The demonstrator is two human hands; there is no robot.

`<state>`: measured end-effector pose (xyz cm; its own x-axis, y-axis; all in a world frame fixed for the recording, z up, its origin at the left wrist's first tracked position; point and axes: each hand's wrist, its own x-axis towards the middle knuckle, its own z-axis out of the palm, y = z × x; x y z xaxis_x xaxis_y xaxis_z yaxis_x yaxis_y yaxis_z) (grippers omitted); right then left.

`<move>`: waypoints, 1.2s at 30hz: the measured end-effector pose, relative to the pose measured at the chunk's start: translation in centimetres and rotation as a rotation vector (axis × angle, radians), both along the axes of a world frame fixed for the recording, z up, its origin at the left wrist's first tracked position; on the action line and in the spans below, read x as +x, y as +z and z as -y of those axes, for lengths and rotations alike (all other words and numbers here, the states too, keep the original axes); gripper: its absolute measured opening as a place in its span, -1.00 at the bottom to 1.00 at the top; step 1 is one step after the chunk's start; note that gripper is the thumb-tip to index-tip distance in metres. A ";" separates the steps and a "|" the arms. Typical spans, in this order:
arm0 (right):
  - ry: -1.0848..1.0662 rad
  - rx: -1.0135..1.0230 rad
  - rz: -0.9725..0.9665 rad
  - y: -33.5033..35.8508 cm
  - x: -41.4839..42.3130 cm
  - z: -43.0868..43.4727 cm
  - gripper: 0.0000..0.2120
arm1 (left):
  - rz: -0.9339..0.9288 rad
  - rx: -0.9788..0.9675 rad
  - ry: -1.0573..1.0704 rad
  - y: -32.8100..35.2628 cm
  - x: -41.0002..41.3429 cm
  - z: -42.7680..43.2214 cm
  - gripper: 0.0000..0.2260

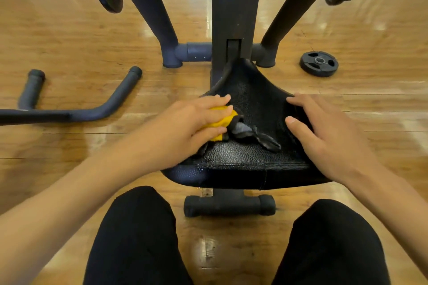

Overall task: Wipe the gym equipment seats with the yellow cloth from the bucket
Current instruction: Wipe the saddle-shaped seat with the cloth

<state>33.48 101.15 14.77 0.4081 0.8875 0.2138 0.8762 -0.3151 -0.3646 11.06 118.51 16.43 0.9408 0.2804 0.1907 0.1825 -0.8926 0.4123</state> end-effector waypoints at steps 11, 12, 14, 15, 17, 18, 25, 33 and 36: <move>0.035 -0.215 0.195 2.7 -1.6 -1.1 -0.36 | 0.091 0.005 0.199 -1.5 4.6 -1.9 -0.63; 0.043 -0.200 0.206 2.9 -2.1 -1.4 -0.35 | 0.111 0.005 0.226 -1.4 4.0 -1.5 -0.65; 0.050 -0.184 0.196 2.7 -3.5 -2.1 -0.27 | 0.097 0.010 0.248 -1.1 2.4 -0.7 -0.67; 0.045 -0.188 0.184 2.4 -4.2 -2.3 -0.22 | 0.095 -0.001 0.244 -1.0 1.7 -0.4 -0.67; 0.035 -0.208 0.191 1.7 -5.2 -2.4 -0.16 | 0.144 -0.026 0.204 -1.1 0.5 0.0 -0.69; 0.035 -0.231 0.208 1.5 -5.6 -2.4 -0.13 | 0.164 -0.056 0.202 -1.3 0.2 -0.1 -0.69; 0.041 -0.212 0.252 1.4 -5.5 -2.7 -0.21 | 0.220 -0.287 0.319 -1.9 7.6 -6.5 -0.78; 0.053 -0.245 0.251 1.5 -5.4 -2.4 -0.22 | 0.152 -0.457 0.288 -2.0 8.3 -9.4 -0.92; 0.042 -0.234 0.247 1.3 -5.5 -2.5 -0.23 | 0.064 -0.511 0.144 -2.3 3.0 -9.1 -0.82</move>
<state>28.01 103.61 16.08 0.3312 0.9392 0.0903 0.9431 -0.3266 -0.0623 14.08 127.62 14.10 0.8768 0.4780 0.0521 0.2485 -0.5431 0.8021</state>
